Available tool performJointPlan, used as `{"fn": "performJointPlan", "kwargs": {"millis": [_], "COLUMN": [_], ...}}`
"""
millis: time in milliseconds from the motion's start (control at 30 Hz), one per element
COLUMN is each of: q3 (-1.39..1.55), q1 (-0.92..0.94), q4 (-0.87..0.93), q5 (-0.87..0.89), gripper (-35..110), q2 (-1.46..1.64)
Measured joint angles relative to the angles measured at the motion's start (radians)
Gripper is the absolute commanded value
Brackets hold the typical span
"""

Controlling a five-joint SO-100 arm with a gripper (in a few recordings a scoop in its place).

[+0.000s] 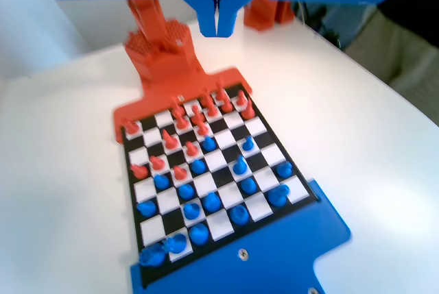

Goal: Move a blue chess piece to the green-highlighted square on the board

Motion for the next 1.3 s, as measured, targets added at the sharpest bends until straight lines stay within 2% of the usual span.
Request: {"fn": "performJointPlan", "kwargs": {"millis": [267,533,900,1100,1300], "q3": [-0.094,-0.052,0.133,0.212,0.215], "q1": [0.066,0.166,0.281,0.322,0.331], "q4": [0.043,0.015,-0.152,-0.262,-0.325], "q5": [-0.144,-0.407,-0.716,-0.776,-0.759], "gripper": [1,1,1,1,1], "q2": [-0.267,-0.313,-0.321,-0.331,-0.402]}}
